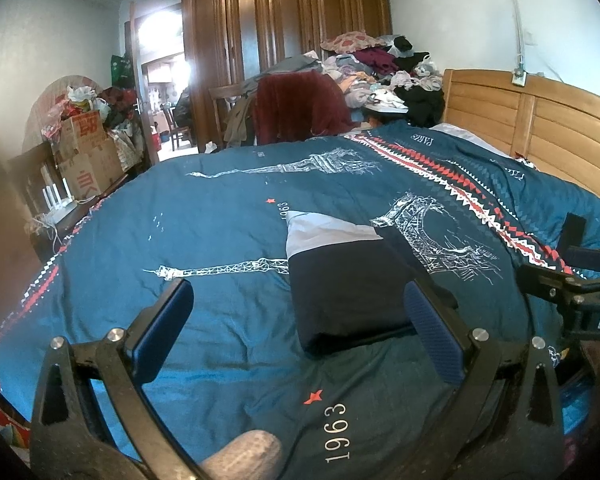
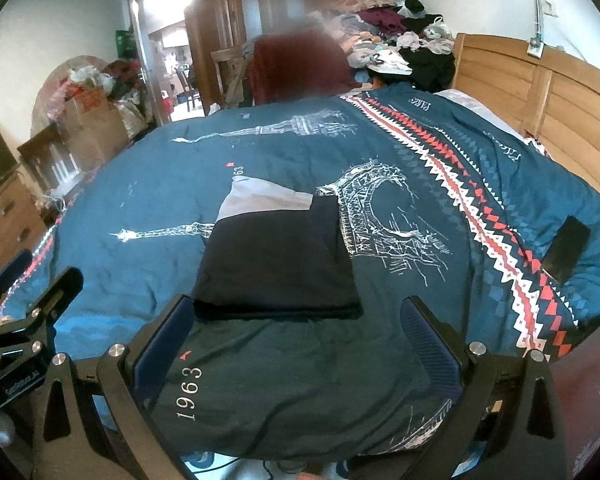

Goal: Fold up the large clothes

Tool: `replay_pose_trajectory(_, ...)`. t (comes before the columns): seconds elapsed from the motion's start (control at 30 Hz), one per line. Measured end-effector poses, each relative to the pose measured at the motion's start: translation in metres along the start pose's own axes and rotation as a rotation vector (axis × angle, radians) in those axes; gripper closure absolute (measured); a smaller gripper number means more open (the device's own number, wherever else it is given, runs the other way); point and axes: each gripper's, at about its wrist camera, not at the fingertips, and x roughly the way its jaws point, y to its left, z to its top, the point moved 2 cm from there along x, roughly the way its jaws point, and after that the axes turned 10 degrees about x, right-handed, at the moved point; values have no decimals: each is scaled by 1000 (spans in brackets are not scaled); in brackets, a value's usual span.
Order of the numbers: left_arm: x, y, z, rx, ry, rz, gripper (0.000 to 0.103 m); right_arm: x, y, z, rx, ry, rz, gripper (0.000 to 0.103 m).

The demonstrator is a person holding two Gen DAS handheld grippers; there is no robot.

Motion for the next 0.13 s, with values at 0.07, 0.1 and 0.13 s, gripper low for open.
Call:
replay_pose_trajectory(0.07,-1,1,-2,-1,0,1,0,2,1,3,0,3,4,0)
replay_pose_trajectory(0.1,0,1,-2,-2,-1,2,0,2,3,3,1,-1,10,0)
replay_pose_trajectory(0.13,0,3,-3,-3,-2,3,0,2,4,5,-2,-7,7,0)
